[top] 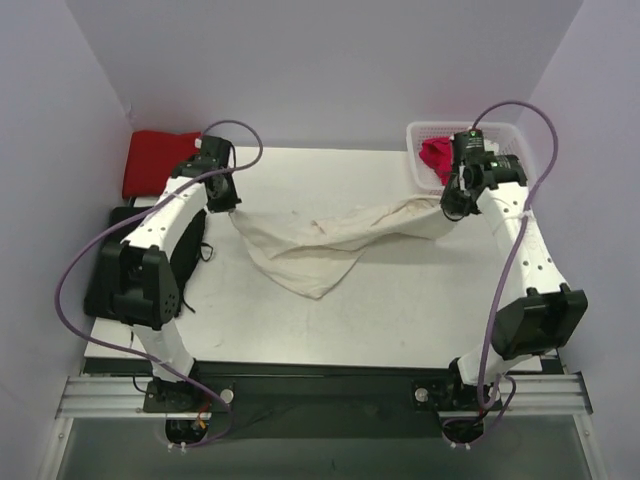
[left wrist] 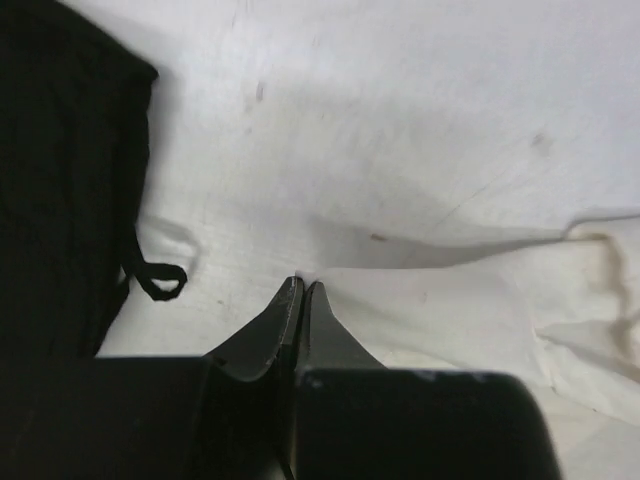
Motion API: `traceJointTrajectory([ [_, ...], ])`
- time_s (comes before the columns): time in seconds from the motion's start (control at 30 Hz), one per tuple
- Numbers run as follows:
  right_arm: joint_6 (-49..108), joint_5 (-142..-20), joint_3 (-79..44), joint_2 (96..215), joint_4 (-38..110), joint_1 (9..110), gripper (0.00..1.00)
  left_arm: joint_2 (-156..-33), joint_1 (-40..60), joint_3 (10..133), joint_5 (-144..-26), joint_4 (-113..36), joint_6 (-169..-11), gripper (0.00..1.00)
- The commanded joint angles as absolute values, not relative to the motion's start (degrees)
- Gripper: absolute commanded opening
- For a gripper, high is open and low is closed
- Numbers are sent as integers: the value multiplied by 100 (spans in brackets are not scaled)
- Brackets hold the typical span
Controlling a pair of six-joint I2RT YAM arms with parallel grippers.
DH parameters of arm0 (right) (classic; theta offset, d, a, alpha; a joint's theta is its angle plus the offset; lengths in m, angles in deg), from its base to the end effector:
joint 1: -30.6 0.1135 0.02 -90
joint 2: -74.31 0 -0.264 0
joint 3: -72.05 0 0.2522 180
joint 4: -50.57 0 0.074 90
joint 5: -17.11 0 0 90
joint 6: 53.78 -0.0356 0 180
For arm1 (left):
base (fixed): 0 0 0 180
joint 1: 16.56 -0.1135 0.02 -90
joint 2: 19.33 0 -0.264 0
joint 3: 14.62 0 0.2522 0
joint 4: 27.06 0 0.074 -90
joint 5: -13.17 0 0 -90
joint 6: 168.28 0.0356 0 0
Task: Fold and stack the t-shirts
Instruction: Flatten out the tshirt
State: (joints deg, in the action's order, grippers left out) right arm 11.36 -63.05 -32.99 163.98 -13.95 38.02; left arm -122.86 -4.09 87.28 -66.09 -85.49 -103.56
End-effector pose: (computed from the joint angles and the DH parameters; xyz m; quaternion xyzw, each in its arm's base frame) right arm 0.3310 0.0370 0.3618 0.1711 0.9183 0.0194 0.3563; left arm 0.3805 -0.0774 0.2686 -0.1313 0.9531 0.0024 0.2726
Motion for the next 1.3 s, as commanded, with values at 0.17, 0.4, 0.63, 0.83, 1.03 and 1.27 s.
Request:
traceJointTrajectory([
  [0.17, 1662, -5531, -5771, 16422, -1593, 3526, 0, -11646, -804, 11400, -6488, -8416, -10122, 0],
  [0.4, 1758, -5968, -6589, 16309, -1304, 3429, 0, -11215, -997, 12245, -6690, -7459, -10200, 0],
  [0.63, 1609, -6856, -6555, 15677, -1004, 3455, 0, -10275, -1024, 12026, -6997, -6553, -10307, 0],
  [0.83, 1644, -6964, -6335, 14930, -951, 3640, 0, -9528, -1032, 12113, -7112, -6253, -10025, 0],
  [1.03, 1644, -6902, -6475, 14173, -863, 3649, 0, -9053, -1032, 12218, -7183, -6244, -9753, 0],
  [1.27, 1530, -7034, -6379, 13874, -723, 3649, 0, -8376, -1032, 11823, -6849, -5955, -9357, 0],
])
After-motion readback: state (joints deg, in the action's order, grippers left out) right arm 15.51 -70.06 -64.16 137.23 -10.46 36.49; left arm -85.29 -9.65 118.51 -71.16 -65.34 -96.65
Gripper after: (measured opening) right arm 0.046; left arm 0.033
